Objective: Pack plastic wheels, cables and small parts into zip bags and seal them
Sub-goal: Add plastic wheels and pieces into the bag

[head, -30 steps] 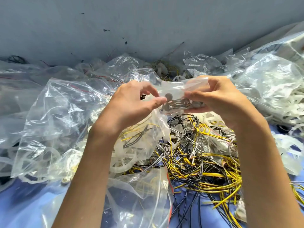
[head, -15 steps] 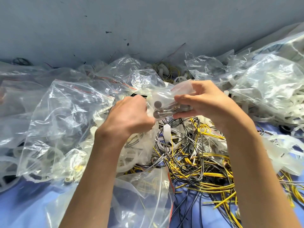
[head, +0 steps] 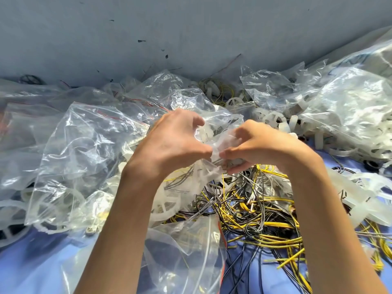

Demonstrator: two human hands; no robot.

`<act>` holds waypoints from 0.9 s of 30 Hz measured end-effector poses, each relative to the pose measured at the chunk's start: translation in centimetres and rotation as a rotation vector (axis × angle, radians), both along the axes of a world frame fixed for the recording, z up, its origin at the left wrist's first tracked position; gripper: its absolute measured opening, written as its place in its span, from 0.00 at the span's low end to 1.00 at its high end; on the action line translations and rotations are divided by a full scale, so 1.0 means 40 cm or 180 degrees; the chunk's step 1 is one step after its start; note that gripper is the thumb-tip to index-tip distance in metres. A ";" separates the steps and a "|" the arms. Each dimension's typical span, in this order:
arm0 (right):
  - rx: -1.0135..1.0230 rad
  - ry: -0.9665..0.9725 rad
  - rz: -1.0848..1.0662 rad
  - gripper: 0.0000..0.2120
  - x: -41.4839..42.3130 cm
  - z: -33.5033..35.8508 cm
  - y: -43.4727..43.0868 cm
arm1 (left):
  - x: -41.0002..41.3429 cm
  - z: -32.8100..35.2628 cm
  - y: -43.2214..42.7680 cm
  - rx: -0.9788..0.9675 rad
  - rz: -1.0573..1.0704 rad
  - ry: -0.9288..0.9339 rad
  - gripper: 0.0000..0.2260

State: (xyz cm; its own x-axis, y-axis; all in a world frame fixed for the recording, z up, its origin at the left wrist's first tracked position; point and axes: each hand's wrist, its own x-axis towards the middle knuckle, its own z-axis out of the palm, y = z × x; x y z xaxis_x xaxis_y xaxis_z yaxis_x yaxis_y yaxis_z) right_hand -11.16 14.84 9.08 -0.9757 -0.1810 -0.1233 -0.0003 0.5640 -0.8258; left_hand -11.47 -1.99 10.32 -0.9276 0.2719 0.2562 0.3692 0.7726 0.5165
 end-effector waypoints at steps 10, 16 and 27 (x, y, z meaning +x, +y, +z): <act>0.1115 0.0200 0.0605 0.19 0.003 -0.002 -0.043 | 0.035 0.030 0.012 0.0510 -0.0372 -0.0257 0.25; 0.0305 0.0139 0.1022 0.10 0.010 -0.009 -0.029 | 0.036 0.047 0.005 0.0478 -0.0382 -0.0388 0.20; 0.0486 0.0395 0.1121 0.10 0.015 -0.004 -0.053 | 0.045 0.051 0.005 0.0502 -0.0415 -0.0348 0.26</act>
